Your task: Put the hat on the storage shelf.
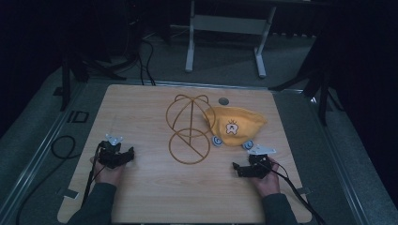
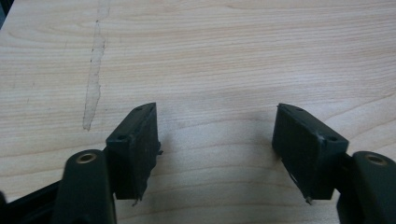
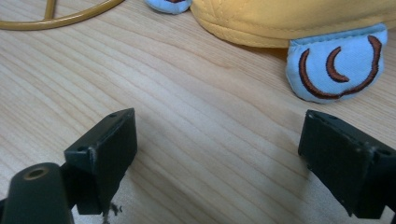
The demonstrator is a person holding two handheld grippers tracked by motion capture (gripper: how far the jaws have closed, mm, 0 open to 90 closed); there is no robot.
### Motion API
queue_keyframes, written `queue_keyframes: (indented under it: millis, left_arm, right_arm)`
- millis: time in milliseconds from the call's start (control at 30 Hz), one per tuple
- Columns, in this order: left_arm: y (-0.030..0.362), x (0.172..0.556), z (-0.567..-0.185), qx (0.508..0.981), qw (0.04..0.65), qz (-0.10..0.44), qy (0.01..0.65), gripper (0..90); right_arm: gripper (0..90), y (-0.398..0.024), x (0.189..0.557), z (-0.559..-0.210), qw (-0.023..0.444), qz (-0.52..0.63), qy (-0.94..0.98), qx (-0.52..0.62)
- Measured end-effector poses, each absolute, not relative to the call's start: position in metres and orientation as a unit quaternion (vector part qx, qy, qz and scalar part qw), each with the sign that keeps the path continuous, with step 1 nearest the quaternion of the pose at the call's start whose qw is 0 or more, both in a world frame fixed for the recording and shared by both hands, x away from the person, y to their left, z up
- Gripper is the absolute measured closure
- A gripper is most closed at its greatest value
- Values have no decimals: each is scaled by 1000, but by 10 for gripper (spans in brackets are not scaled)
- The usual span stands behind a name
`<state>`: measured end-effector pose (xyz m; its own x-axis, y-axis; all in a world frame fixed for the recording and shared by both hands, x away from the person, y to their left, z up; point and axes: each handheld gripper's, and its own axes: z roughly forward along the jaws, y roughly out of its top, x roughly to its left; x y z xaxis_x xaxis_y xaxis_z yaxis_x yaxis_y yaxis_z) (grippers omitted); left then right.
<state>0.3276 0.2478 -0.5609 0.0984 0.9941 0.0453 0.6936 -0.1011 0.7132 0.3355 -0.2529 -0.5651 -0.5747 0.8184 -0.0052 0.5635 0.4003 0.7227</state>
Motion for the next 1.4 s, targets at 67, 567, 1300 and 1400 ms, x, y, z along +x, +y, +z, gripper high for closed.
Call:
queue_keyframes:
  millis: [67, 567, 1300, 1400]
  left_arm:
    - [251, 327, -561, 684, 279, 265, 620, 301]
    - [254, 326, -563, 680, 288, 262, 621, 285]
    - [255, 322, -564, 687, 292, 261, 612, 271]
    - [255, 320, -564, 687, 293, 261, 611, 269]
  right_arm:
    - [138, -253, 335, -565, 183, 350, 817, 419]
    - [354, -255, 339, -559, 185, 340, 816, 430]
    - [566, -271, 362, -547, 209, 310, 809, 454]
    - [512, -274, 371, -548, 206, 307, 804, 465]
